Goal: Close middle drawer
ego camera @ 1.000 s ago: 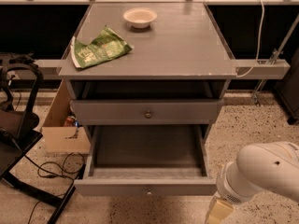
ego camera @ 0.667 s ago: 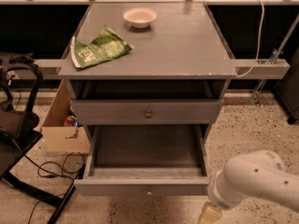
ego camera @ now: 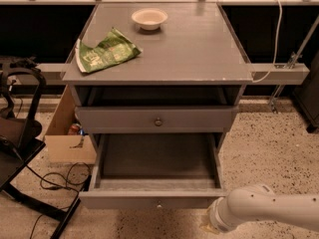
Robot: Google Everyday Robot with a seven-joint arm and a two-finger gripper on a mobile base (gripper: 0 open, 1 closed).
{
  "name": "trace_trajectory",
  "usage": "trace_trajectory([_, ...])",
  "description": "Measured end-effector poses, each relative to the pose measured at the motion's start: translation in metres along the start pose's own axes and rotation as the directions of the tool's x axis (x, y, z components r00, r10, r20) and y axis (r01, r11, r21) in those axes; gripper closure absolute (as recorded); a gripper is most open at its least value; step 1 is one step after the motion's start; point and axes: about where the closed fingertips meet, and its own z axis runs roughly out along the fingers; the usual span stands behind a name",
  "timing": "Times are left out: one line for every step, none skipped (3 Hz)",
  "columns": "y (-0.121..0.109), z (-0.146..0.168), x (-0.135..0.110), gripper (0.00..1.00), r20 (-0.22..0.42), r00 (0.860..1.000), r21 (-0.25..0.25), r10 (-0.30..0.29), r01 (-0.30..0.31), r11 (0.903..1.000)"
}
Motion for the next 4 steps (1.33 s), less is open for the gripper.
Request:
trace_trajectory([-0.010, 0.056, 0.003, 0.85, 0.045, 0.999, -0.035, 0.010, -0.009, 0.9994])
trace_trajectory([-0.005, 0.075, 0.006, 1.00, 0.054, 0.998, -0.062, 0.023, -0.020, 0.9979])
trace_trajectory([-0.005, 0.075, 0.006, 1.00, 0.054, 0.998, -0.062, 0.023, -0.020, 0.9979])
trace_trajectory([0.018, 0.122, -0.006, 1.00, 0.089, 0.996, -0.097, -0.016, 0.025, 0.9950])
